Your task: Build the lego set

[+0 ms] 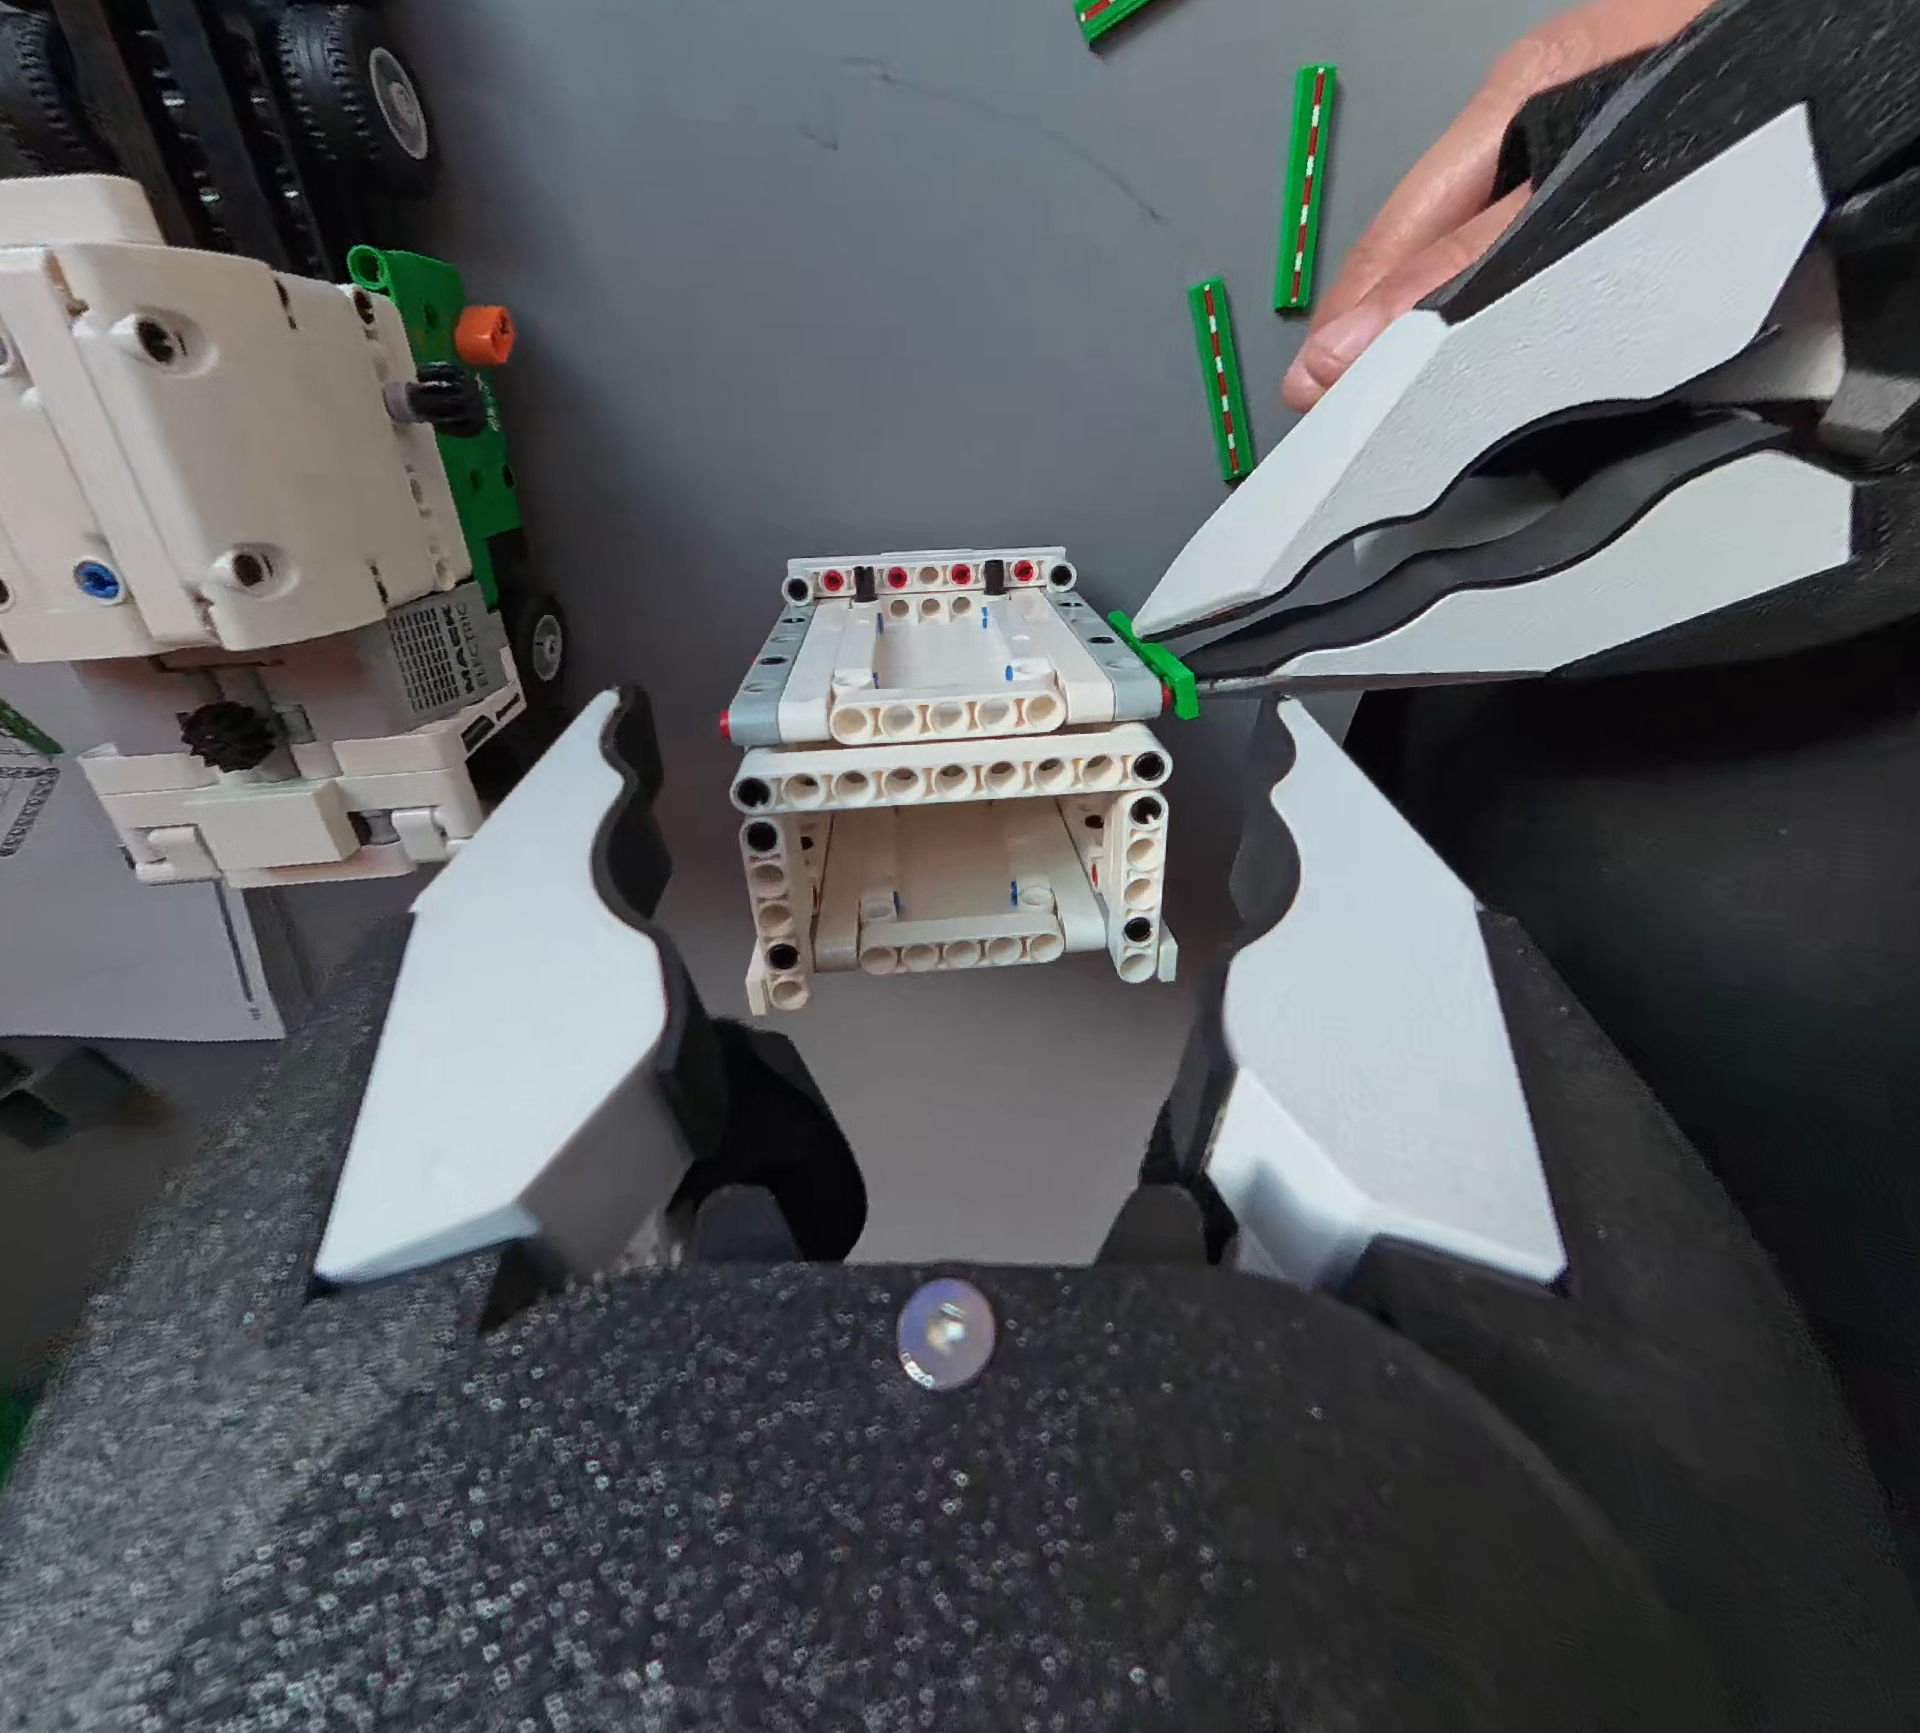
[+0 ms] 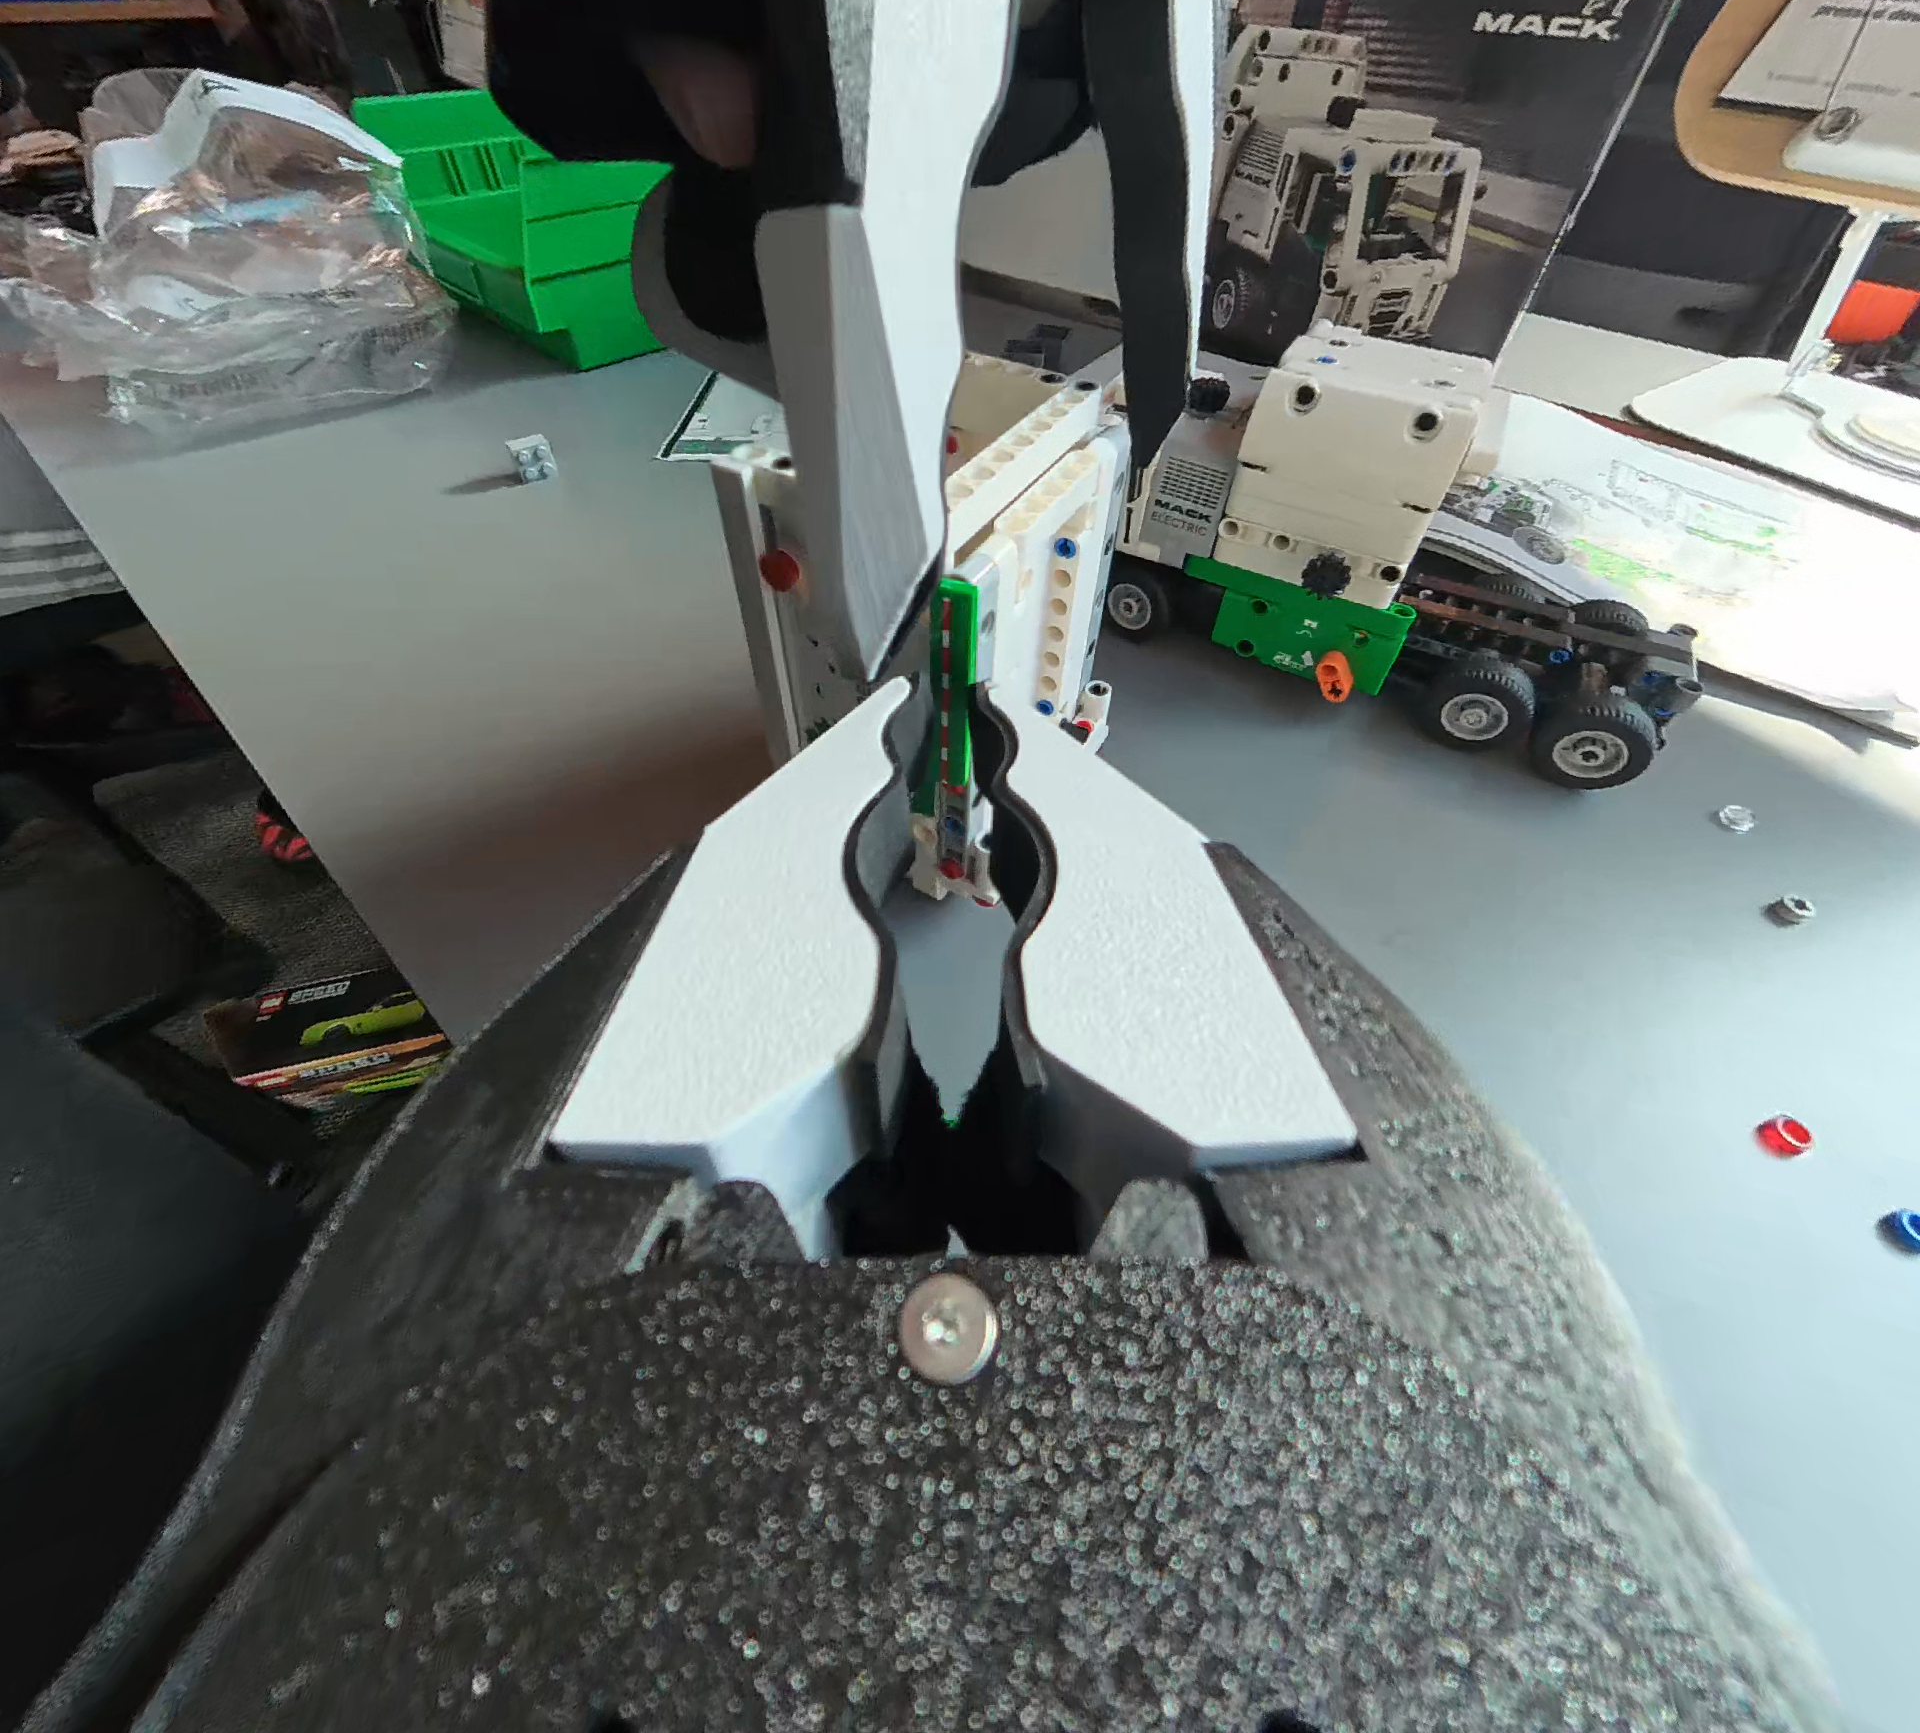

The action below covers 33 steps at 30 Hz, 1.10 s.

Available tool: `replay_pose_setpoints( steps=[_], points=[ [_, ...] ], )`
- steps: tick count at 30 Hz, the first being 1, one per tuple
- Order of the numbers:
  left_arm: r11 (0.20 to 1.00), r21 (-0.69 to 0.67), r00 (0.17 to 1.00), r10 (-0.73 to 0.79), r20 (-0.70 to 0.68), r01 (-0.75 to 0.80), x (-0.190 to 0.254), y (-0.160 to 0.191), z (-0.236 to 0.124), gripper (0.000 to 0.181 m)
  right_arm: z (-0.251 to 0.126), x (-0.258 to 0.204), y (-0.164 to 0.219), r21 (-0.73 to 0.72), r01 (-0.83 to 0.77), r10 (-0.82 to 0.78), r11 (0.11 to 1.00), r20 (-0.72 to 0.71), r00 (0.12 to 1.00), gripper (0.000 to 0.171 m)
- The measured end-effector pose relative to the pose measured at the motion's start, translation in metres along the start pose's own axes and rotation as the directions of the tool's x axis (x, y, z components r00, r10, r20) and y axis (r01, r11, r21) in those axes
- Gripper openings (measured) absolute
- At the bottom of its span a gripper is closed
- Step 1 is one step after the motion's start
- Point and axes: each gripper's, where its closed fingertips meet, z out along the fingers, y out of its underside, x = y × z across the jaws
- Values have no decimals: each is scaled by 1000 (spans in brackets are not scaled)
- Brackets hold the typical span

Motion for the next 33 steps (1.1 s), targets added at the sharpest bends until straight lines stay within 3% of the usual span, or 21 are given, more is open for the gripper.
replay_pose_setpoints(
  steps=[6, 15, 26, 33],
  points=[
    [999, 32, 1000, 2, 8, -3, -5, 1, -4, 95, 1, -2, 2, 35, -5, 8, 999, -88, 996, 6],
    [998, 26, 998, 51, 36, -51, 0, 6, 0, 95, 2, -3, 0, 36, 15, -7, 999, -211, 978, 6],
    [998, 52, 999, 46, -26, -44, 3, 7, -2, 96, 6, -6, 3, 14, 11, -7, 1000, -225, 974, 6],
    [997, 45, 997, 69, 19, -70, 1, 7, 0, 94, 5, -4, 0, 28, -8, 14, 1000, -237, 971, 6]
  ],
)
